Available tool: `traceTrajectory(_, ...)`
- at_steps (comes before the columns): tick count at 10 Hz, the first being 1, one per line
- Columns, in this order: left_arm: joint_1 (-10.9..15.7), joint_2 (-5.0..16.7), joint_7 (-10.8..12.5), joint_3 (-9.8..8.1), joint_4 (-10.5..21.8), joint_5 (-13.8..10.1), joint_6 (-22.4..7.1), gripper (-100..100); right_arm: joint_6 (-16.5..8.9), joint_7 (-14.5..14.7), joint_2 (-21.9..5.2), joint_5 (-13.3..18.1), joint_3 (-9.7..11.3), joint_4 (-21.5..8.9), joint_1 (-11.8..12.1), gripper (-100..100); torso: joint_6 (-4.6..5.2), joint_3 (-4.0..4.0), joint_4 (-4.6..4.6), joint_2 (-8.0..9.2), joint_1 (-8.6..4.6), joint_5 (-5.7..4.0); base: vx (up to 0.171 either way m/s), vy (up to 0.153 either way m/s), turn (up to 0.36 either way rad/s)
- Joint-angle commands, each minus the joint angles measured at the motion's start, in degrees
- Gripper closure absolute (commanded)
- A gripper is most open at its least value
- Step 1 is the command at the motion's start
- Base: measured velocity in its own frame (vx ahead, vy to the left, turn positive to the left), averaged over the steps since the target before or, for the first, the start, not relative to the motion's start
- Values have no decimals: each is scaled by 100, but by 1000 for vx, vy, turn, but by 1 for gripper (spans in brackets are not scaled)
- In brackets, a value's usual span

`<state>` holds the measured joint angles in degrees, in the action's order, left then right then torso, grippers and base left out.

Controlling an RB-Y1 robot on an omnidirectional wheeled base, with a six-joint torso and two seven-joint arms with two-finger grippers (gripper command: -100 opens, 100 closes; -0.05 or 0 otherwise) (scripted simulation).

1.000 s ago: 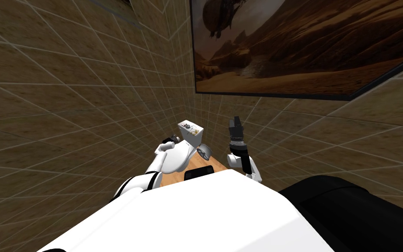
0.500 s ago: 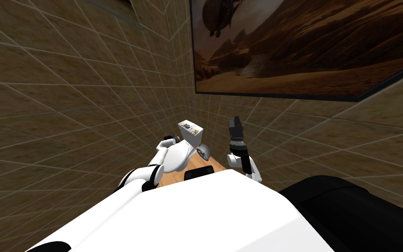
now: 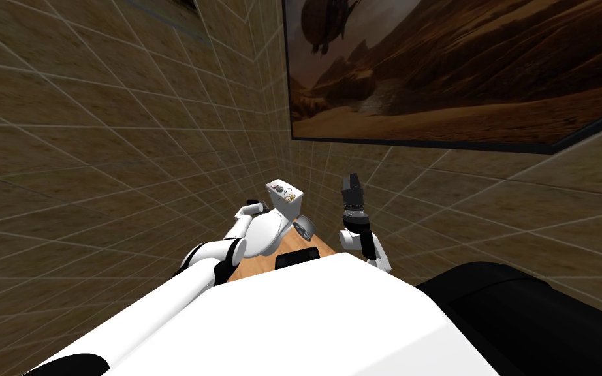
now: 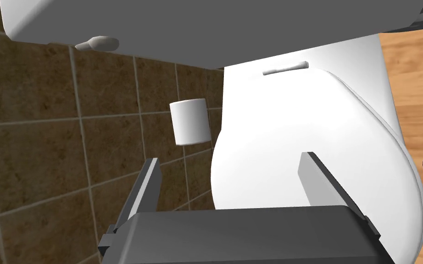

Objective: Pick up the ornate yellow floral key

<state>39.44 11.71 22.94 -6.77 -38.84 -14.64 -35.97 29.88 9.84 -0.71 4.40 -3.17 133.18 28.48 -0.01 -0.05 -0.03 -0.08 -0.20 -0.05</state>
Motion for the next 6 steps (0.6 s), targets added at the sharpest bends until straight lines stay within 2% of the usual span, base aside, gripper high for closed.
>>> traceTrajectory(1,267,19,111,-47,286,-61,-229,-100,0,0,0,0,0,0,0,0,0,0,0,0,0,0,17,-63,52)
traceTrajectory(2,267,19,111,-47,312,-61,-229,-100,0,0,0,0,0,0,0,0,-1,0,1,-1,-4,-1,15,-53,31)
traceTrajectory(4,672,64,305,-129,722,-144,-586,-100,0,0,0,0,0,0,0,0,-1,0,0,-1,-4,-1,24,-86,67)
traceTrajectory(5,707,64,305,-129,753,-144,-595,-100,0,0,1,0,0,0,0,0,0,-2,0,-4,-19,-4,26,-87,39)
traceTrajectory(6,913,87,397,-169,952,-177,-756,-100,0,0,0,0,0,0,0,0,1,-2,-1,-4,-14,-3,33,-71,46)
